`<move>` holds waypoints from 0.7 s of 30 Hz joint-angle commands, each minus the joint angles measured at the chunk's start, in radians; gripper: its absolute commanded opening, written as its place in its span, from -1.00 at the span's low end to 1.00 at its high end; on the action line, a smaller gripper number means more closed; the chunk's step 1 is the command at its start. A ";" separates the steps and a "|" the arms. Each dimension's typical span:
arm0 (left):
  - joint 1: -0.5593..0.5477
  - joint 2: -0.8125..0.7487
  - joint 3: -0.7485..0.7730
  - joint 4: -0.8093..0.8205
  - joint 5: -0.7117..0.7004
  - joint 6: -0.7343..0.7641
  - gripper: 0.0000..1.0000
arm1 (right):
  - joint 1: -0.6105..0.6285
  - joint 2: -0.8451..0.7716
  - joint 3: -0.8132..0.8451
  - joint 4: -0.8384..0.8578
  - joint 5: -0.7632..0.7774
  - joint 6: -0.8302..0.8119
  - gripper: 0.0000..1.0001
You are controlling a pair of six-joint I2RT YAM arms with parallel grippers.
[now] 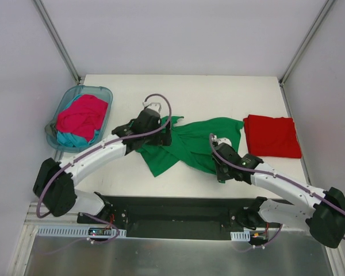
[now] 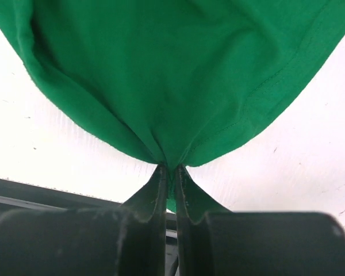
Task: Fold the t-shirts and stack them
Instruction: Flatten out the tshirt
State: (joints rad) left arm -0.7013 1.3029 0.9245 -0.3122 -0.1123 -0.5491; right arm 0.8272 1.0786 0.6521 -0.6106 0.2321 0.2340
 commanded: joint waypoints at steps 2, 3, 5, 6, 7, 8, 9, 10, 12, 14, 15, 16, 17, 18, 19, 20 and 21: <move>0.006 0.246 0.302 -0.024 -0.202 0.280 0.98 | -0.010 -0.049 -0.005 -0.040 0.044 -0.001 -0.88; 0.016 0.289 0.350 -0.040 -0.213 0.294 0.98 | -0.013 -0.052 -0.011 -0.038 0.047 -0.002 -0.88; 0.043 0.375 0.436 -0.048 -0.166 0.334 0.98 | -0.029 -0.057 -0.019 -0.038 0.052 -0.013 -0.88; 0.055 0.409 0.468 -0.050 -0.130 0.354 0.97 | -0.043 -0.059 -0.023 -0.037 0.050 -0.016 -0.88; 0.066 0.448 0.508 -0.056 -0.115 0.370 0.93 | -0.052 -0.060 -0.025 -0.035 0.046 -0.019 -0.89; 0.080 0.481 0.542 -0.068 -0.106 0.377 0.88 | -0.065 -0.063 -0.029 -0.029 0.039 -0.028 -0.89; 0.095 0.525 0.580 -0.083 -0.099 0.377 0.85 | -0.072 -0.068 -0.034 -0.020 0.030 -0.038 -0.89; 0.118 0.554 0.614 -0.100 -0.081 0.373 0.83 | -0.082 -0.068 -0.040 -0.014 0.024 -0.042 -0.89; 0.154 0.596 0.651 -0.114 -0.035 0.365 0.79 | -0.097 -0.069 -0.048 -0.005 0.010 -0.050 -0.89; 0.187 0.625 0.663 -0.114 0.040 0.362 0.73 | -0.109 -0.068 -0.060 0.003 0.003 -0.058 -0.89; 0.203 0.644 0.669 -0.114 0.089 0.371 0.70 | -0.115 -0.066 -0.063 0.008 -0.002 -0.062 -0.89; 0.212 0.656 0.675 -0.117 0.142 0.392 0.62 | -0.123 -0.063 -0.068 0.011 -0.005 -0.062 -0.89; 0.218 0.676 0.680 -0.116 0.178 0.408 0.55 | -0.128 -0.063 -0.072 0.017 -0.017 -0.067 -0.90; 0.220 0.688 0.683 -0.116 0.203 0.431 0.54 | -0.137 -0.062 -0.075 0.021 -0.022 -0.071 -0.90; 0.220 0.699 0.688 -0.114 0.220 0.449 0.52 | -0.143 -0.059 -0.080 0.025 -0.027 -0.076 -0.90; 0.220 0.710 0.691 -0.116 0.235 0.463 0.52 | -0.149 -0.055 -0.081 0.029 -0.034 -0.078 -0.89; 0.220 0.719 0.694 -0.116 0.252 0.472 0.52 | -0.154 -0.054 -0.083 0.032 -0.042 -0.079 -0.90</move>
State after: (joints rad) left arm -0.4690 1.9903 1.5707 -0.4049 -0.0097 -0.1650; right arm 0.6956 1.0271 0.5762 -0.6003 0.2192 0.1814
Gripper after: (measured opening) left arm 0.765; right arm 0.074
